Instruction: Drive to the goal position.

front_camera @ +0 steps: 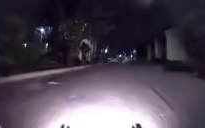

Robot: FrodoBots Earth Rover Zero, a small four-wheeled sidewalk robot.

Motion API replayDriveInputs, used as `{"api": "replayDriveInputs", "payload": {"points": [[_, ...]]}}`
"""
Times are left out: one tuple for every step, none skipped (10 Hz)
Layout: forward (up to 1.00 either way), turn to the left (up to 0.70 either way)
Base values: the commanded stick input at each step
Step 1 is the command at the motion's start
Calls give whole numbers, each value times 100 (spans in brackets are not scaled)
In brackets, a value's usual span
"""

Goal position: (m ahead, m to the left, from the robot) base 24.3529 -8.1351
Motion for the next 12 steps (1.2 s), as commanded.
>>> {"api": "replayDriveInputs", "payload": {"points": [[85,0],[85,0],[85,0],[85,0],[85,0],[85,0],[85,0],[85,0],[85,0],[85,0],[85,0],[85,0]]}}
